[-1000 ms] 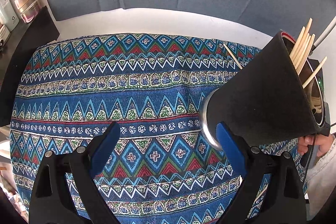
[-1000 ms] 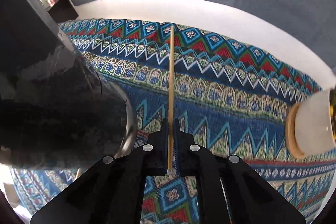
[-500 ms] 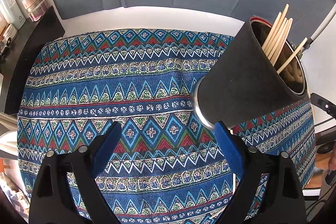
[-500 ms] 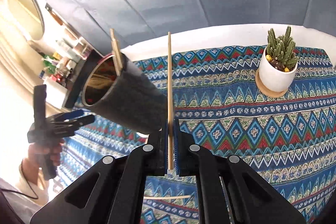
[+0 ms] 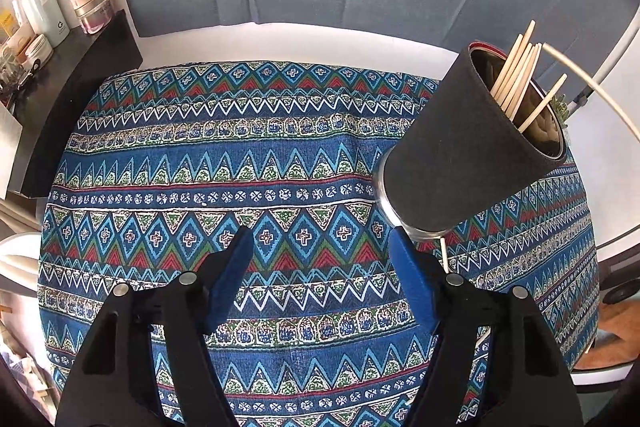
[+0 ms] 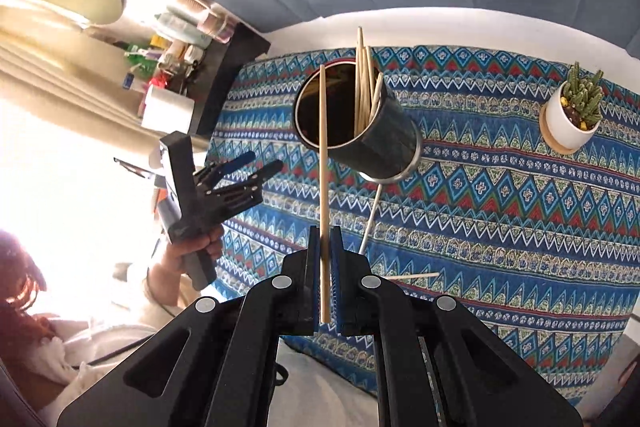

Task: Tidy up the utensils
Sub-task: 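Raise the stick over the holder, lower it in, open the right tool, then move both tools down to the last sticks lying at the holder's base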

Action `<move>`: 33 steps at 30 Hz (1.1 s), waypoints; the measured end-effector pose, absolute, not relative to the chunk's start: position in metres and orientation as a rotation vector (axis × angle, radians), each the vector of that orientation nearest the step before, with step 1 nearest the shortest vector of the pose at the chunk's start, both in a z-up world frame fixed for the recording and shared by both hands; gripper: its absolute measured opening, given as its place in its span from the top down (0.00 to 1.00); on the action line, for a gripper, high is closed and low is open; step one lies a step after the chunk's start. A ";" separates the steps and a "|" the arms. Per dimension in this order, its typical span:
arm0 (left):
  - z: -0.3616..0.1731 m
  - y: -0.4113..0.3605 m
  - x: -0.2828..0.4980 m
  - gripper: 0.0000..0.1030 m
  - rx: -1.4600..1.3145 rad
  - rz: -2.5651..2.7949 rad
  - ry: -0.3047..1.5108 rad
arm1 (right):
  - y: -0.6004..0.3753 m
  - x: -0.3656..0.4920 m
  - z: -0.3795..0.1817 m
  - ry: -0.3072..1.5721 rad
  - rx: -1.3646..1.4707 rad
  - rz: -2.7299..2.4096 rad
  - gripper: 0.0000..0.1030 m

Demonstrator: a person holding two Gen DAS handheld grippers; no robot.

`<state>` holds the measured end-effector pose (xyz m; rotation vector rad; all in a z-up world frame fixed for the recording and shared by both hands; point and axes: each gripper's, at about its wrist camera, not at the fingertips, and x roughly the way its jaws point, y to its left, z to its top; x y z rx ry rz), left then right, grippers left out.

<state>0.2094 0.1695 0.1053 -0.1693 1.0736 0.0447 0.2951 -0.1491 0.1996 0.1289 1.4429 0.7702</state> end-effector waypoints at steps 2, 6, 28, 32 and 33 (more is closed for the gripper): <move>0.106 0.173 0.207 0.32 -0.174 0.046 1.068 | -0.138 0.307 0.189 1.514 0.135 0.772 0.95; 0.105 0.179 0.203 0.32 -0.184 0.053 1.066 | -0.120 0.329 0.179 1.608 0.130 0.739 0.95; 0.085 0.183 0.201 0.13 -0.174 0.034 1.178 | -0.103 0.338 0.178 1.196 -0.069 0.616 0.42; 0.074 0.168 0.206 0.12 -0.173 -0.002 1.226 | -0.135 0.312 0.169 1.056 0.007 0.465 0.24; 0.070 0.163 0.207 0.12 -0.165 -0.012 1.239 | -0.143 0.305 0.164 1.038 0.027 0.429 0.20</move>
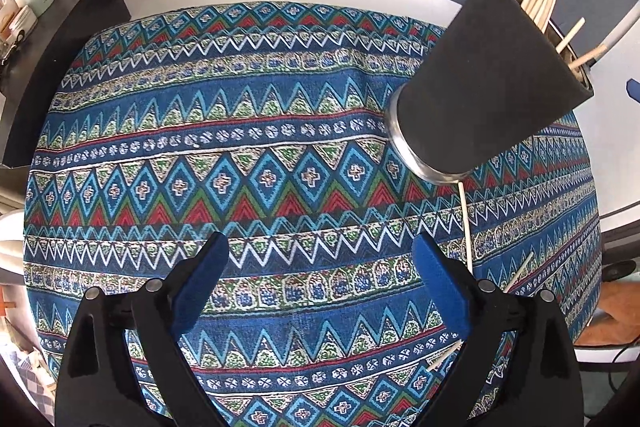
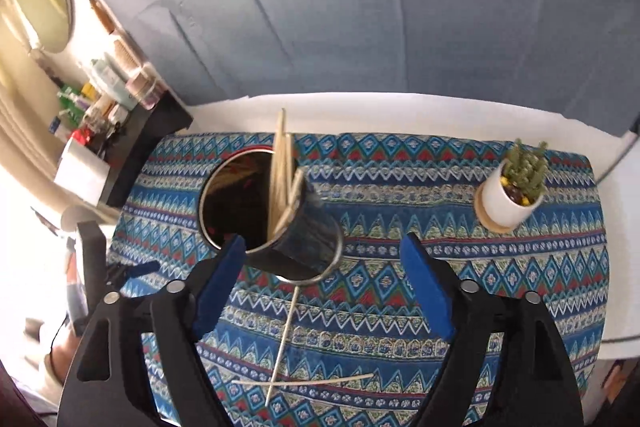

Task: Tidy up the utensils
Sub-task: 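Move both tools down to the last sticks lying at the holder's base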

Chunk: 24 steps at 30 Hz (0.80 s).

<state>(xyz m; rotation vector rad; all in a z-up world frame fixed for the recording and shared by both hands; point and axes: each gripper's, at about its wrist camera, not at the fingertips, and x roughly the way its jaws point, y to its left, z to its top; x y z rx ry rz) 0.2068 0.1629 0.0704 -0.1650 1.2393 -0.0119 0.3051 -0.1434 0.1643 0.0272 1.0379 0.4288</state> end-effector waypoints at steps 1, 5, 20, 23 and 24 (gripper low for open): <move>0.067 0.158 0.207 0.12 -0.154 -0.021 1.249 | -0.150 0.299 0.158 1.029 0.032 0.403 0.18; 0.056 0.138 0.211 0.12 -0.119 -0.048 1.283 | -0.171 0.279 0.118 1.093 0.000 0.300 0.18; 0.025 0.074 0.233 0.12 -0.051 -0.107 1.345 | -0.184 0.211 -0.005 1.338 0.180 0.130 0.18; 0.020 0.061 0.239 0.12 -0.046 -0.100 1.347 | -0.184 0.206 -0.018 1.350 0.219 0.100 0.18; 0.017 0.056 0.241 0.12 -0.038 -0.099 1.351 | -0.182 0.204 -0.022 1.350 0.229 0.098 0.18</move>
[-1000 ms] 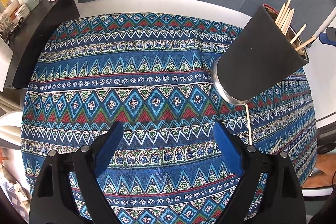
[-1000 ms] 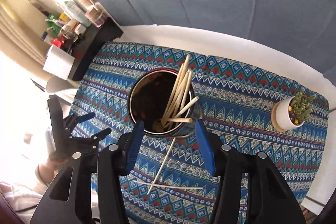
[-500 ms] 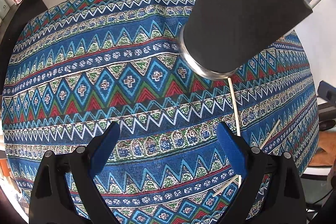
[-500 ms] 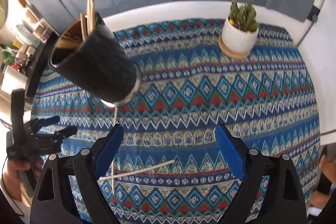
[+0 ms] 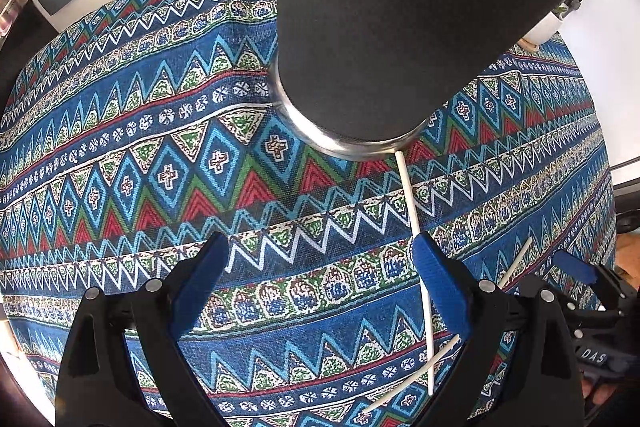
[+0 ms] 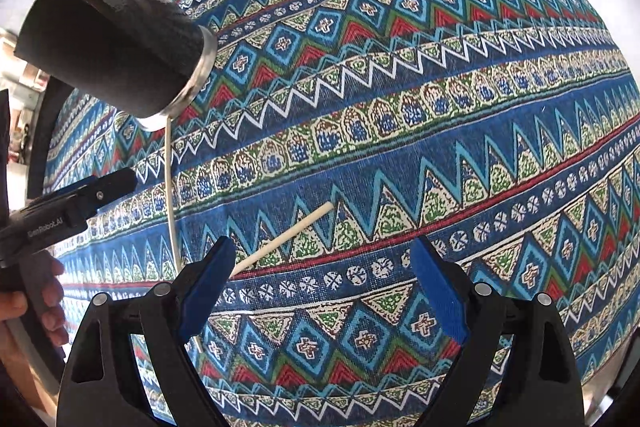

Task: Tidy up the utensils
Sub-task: 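Move both tools down to the last sticks lying at the holder's base, then close the right tool on a wooden stick while the left tool grasps another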

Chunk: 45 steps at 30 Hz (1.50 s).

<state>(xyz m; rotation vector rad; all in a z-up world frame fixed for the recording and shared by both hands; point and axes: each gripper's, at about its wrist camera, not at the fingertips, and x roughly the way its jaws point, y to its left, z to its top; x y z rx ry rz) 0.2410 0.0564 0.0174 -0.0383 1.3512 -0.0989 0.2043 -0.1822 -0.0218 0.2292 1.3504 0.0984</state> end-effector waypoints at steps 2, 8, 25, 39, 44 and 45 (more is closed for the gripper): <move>0.013 0.045 0.244 0.12 -0.013 -0.108 1.356 | -0.179 0.200 -0.026 1.336 0.236 0.100 0.17; -0.004 0.020 0.258 0.09 -0.012 -0.096 1.374 | -0.158 0.186 -0.030 1.285 0.102 0.055 0.15; -0.023 -0.006 0.247 0.04 0.075 -0.054 1.295 | -0.146 0.178 -0.039 1.248 0.101 -0.014 0.06; -0.016 0.004 0.244 0.11 0.076 -0.064 1.292 | -0.133 0.163 -0.031 1.195 -0.023 0.021 0.42; -0.008 0.018 0.233 0.35 0.070 -0.067 1.276 | -0.149 0.156 -0.023 1.189 -0.042 0.055 0.88; -0.007 0.023 0.230 0.42 0.069 -0.065 1.272 | -0.155 0.158 -0.024 1.195 -0.034 0.054 0.94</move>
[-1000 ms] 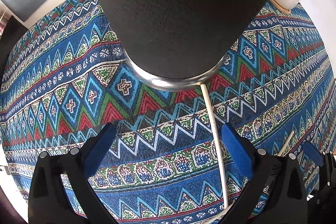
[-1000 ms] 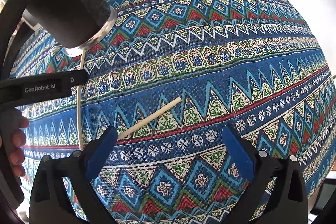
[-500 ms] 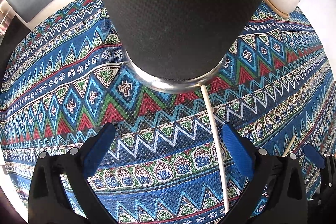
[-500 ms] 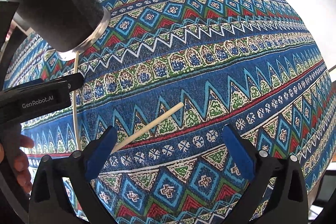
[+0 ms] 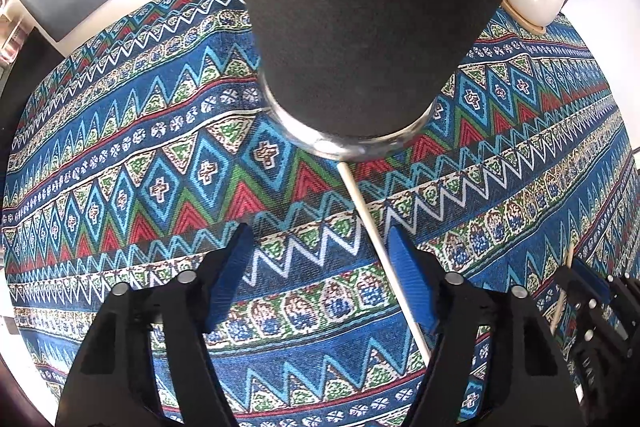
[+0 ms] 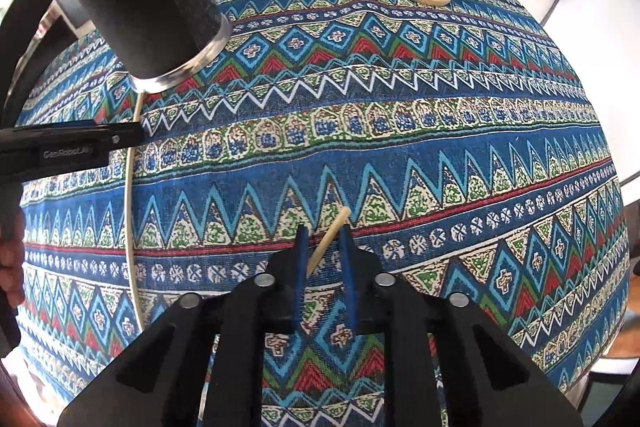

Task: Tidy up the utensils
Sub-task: 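Close the right tool on a wooden stick while the left tool grasps another, then lift both held sticks upright and carry them over the black holder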

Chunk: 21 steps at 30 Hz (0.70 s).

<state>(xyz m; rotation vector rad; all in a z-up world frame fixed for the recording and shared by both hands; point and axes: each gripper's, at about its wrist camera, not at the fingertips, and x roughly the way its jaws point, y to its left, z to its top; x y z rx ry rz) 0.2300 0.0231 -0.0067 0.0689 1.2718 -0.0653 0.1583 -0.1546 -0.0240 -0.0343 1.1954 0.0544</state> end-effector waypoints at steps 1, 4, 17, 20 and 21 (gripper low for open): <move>-0.005 0.029 0.227 0.47 0.062 -0.056 1.268 | -0.160 0.160 -0.023 1.204 -0.027 0.047 0.96; -0.001 0.047 0.217 0.82 0.036 -0.023 1.268 | -0.178 0.164 -0.024 1.214 0.006 0.036 0.96; 0.014 0.106 0.185 0.95 -0.128 -0.024 1.265 | -0.229 0.196 0.027 1.126 0.137 0.079 0.96; 0.036 0.120 0.183 0.95 -0.150 -0.027 1.229 | -0.223 0.204 0.058 1.047 0.120 0.115 0.96; 0.044 0.124 0.183 0.95 -0.155 -0.025 1.215 | -0.220 0.208 0.069 1.018 0.117 0.130 0.96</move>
